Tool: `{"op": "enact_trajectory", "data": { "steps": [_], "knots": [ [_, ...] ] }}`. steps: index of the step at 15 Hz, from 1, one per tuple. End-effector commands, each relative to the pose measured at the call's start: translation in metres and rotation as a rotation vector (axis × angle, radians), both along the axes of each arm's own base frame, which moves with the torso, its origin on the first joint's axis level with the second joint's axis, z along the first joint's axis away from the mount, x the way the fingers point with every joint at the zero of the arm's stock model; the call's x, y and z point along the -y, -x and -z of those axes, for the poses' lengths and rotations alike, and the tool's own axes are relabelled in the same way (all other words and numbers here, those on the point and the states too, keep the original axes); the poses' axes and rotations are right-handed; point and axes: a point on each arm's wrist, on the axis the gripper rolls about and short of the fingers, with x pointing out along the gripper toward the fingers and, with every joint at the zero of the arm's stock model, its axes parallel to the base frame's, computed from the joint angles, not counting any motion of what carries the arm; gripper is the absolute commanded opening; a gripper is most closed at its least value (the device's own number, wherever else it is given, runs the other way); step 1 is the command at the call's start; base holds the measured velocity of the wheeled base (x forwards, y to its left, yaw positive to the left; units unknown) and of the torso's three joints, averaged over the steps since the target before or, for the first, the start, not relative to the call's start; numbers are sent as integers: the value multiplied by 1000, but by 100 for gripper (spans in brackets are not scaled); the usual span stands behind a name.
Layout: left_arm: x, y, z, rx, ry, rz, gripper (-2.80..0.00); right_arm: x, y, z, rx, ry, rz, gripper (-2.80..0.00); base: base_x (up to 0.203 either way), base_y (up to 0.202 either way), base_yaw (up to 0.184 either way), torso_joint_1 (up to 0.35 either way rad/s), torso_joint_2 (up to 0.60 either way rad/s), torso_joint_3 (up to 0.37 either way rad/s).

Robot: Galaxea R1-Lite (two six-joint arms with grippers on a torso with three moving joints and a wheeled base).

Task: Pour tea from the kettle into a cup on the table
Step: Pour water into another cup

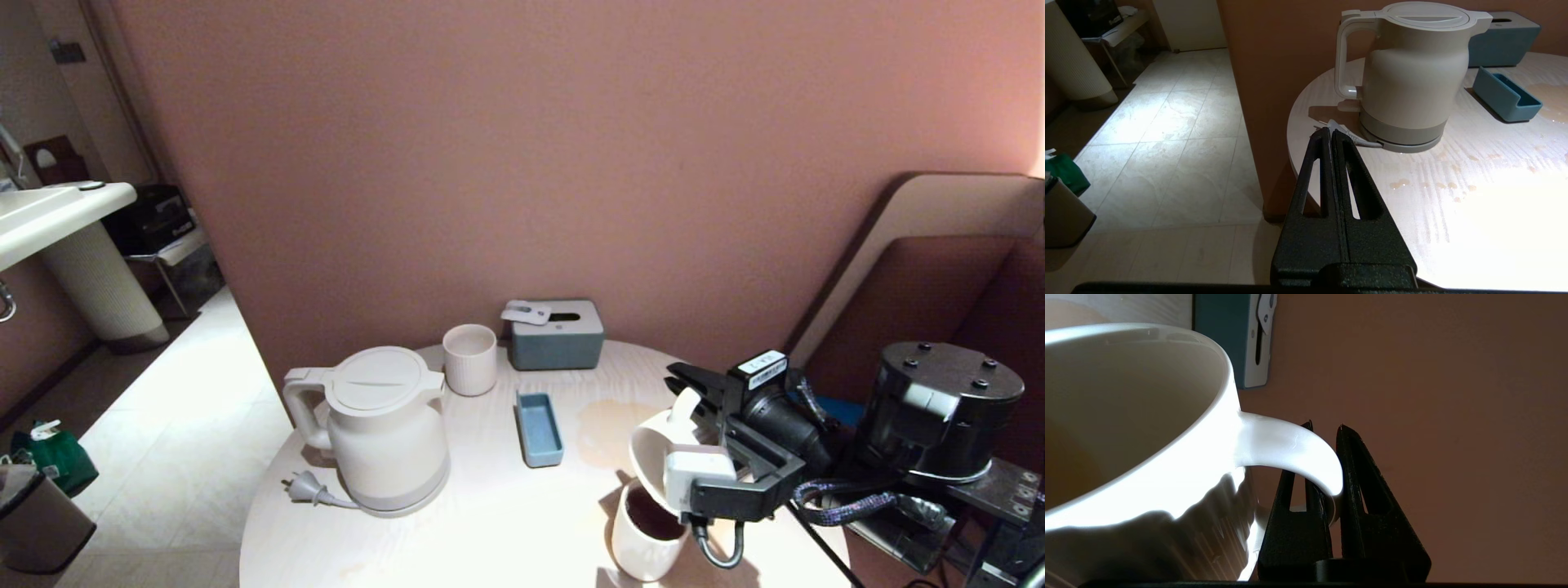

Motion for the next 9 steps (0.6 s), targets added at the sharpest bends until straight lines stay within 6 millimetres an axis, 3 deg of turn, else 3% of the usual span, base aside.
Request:
{"op": "enact_trajectory", "data": {
  "steps": [1, 9],
  "knots": [
    [0, 0, 0, 1, 0, 0, -280, -1, -1, 2, 9, 28, -4, -280, 0, 0, 0, 0, 0, 0],
    [0, 0, 0, -1, 0, 0, -280, -2, -3, 3, 40, 102, -14, -280, 0, 0, 0, 0, 0, 0]
  ]
}}
